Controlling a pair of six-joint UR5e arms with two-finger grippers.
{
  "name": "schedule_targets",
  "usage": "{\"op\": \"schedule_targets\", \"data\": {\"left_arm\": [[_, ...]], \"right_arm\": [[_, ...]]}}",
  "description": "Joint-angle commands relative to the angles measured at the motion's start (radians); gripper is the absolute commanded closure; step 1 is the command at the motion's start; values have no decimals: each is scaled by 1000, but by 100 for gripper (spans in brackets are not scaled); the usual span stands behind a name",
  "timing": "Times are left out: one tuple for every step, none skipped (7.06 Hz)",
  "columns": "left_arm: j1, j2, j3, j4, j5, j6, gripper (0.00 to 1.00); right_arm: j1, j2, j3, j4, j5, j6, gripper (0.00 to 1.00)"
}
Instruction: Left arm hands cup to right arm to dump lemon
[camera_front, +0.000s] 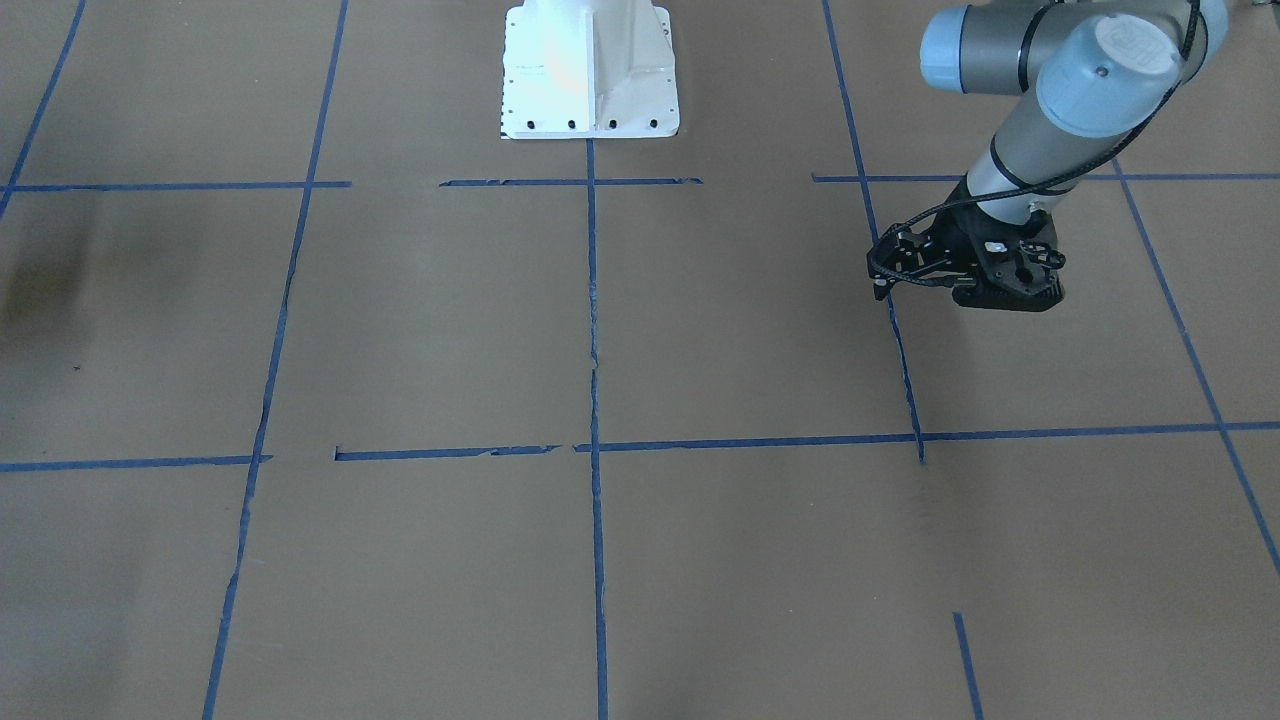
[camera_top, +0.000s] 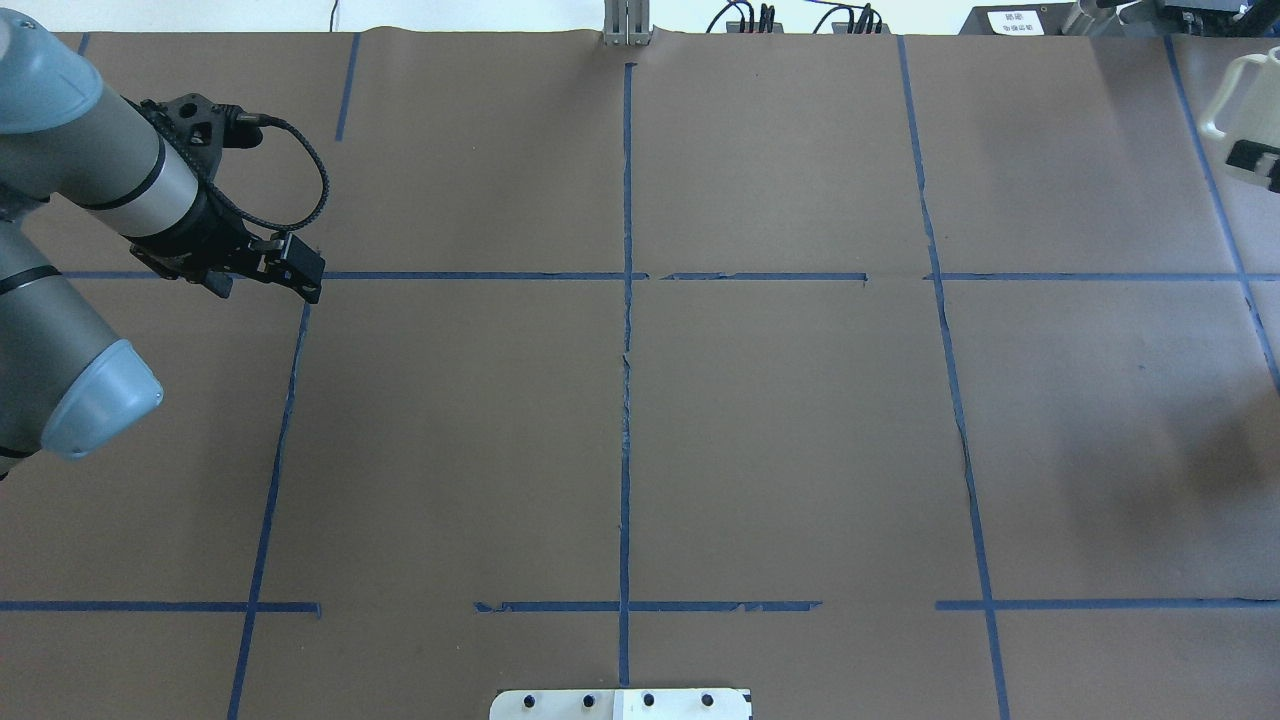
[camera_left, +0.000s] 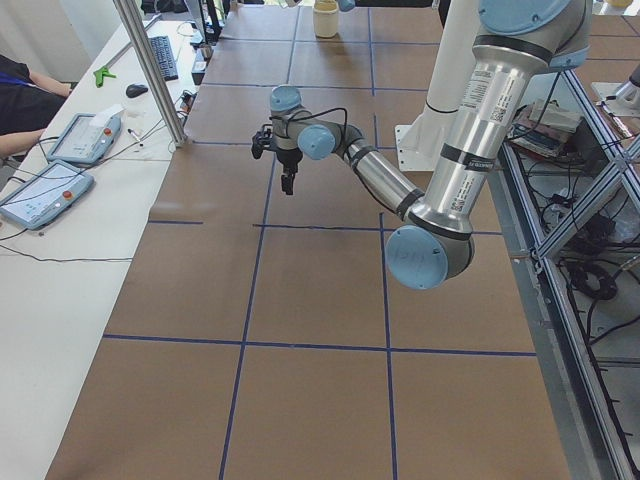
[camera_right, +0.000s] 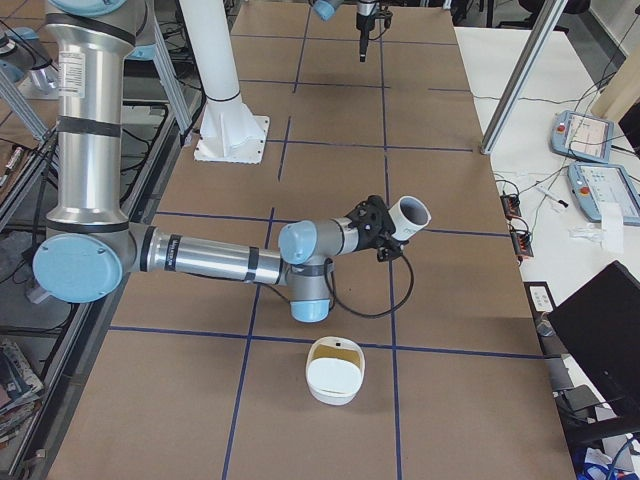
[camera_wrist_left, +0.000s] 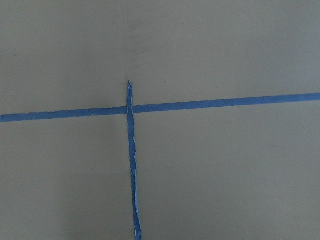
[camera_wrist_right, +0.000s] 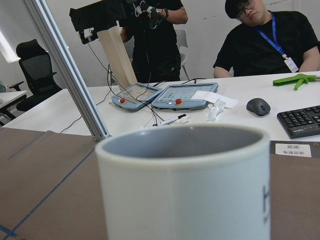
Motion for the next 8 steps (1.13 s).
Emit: {"op": "schedule_targets", "data": {"left_arm": [[9,-27,-4,7,-5,-66,0],[9,-44,-1,19,-61,-68,0],[9,-88,-2,90,-98,-69,0],[9,-150,13,165,-101,-133,0],[10,-186,24,168,-101,-237,0],[13,-218,25,169,-101,-276,0],[15,-264,46,168,-103,-313,0],[16,-295,68,168,-104,-313,0]], "right_arm": [[-117,138,1,-159,-107,-90,91],[-226,190,1,-225,-246,-150,90],[-344,250,1,-297,-392,-151,90],[-466,308,1,-377,-582,-154,89],[-592,357,-2,-440,-745,-172,88],[-683,410,1,-537,-894,-216,86],[-775,468,-7,-617,-1029,-290,83],[-817,514,-7,-667,-1062,-318,81]]}}
